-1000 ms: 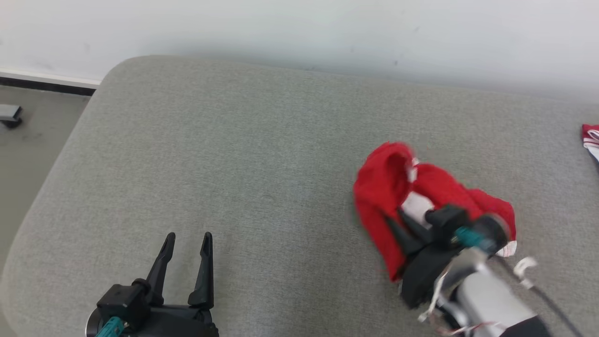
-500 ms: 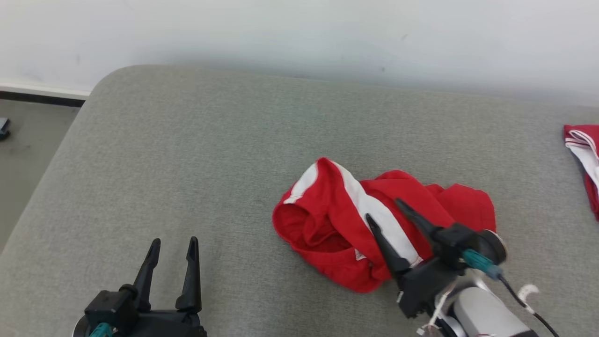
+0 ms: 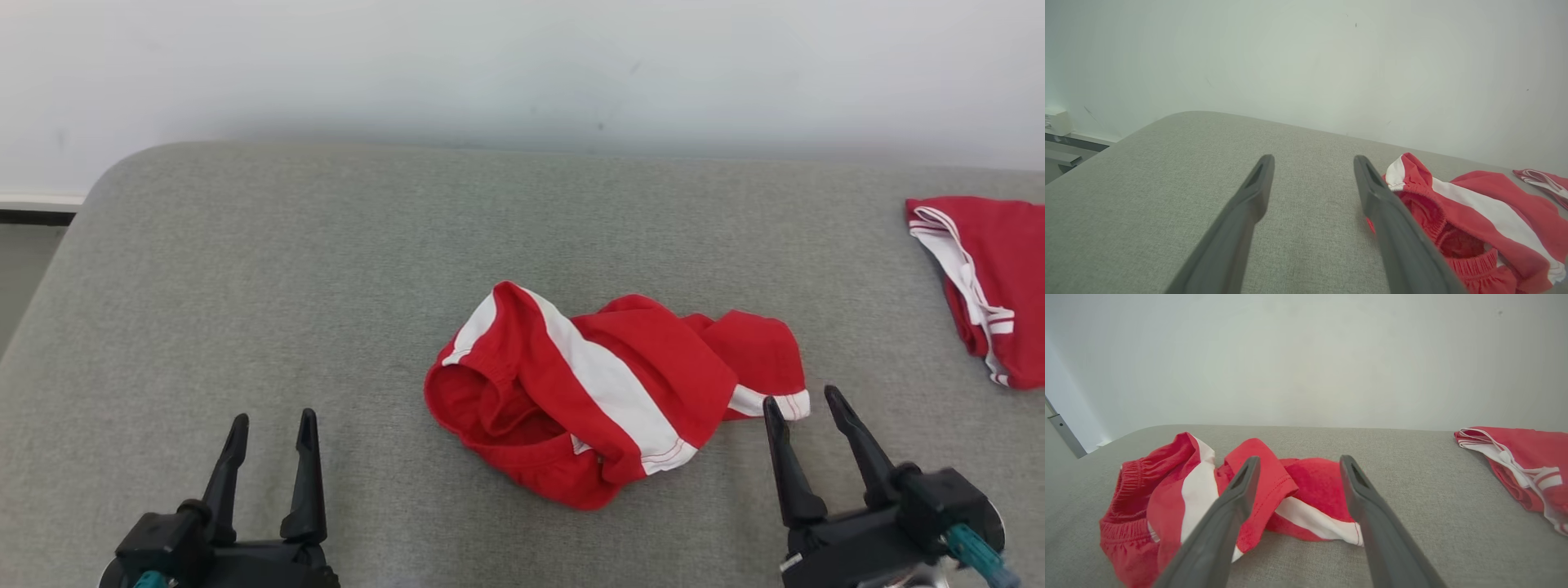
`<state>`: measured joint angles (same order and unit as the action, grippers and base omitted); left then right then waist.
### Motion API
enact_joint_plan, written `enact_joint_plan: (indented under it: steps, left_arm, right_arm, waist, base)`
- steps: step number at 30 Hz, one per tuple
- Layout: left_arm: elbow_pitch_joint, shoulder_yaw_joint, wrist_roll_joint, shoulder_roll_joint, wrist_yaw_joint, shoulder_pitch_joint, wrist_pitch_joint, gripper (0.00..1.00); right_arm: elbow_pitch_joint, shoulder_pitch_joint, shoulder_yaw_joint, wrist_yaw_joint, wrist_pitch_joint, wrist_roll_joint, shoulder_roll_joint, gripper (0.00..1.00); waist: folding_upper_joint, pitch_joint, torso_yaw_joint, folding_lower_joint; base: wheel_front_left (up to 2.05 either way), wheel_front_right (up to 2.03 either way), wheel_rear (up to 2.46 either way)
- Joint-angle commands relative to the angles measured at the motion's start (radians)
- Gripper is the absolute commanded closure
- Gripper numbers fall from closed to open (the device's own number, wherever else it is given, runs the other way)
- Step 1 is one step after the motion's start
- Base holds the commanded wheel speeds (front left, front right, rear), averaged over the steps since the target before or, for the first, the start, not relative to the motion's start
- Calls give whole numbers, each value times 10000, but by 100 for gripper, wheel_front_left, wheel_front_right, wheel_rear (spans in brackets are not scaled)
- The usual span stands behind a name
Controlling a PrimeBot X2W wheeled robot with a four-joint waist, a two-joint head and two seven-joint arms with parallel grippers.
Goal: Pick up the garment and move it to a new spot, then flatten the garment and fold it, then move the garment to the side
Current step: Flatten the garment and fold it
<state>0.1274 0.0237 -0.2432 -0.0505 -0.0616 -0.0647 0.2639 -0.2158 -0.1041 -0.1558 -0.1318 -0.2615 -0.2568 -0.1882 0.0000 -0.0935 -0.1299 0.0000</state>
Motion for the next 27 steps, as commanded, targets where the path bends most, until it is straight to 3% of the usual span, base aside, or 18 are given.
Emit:
enact_joint_plan:
  steps: [1,11,27]
  left_arm:
    - [-64,-72,72,1,16,118,2,0]
    - [-49,-78,132,-1,-56,-54,2,0]
    - [11,110,52,1,-69,-287,2,0]
  right_arm:
    - [157,174,99,27,-37,84,117,0]
    - [192,606,-44,27,138,-85,486,0]
    - [-2683,-991,-1444,28,61,-1232,698,0]
  waist:
    - [0,-40,167,0]
    - [0,-92,246,0]
    - [0,-489,-416,0]
  base:
    - [0,0,0]
    - [0,0,0]
    - [0,0,0]
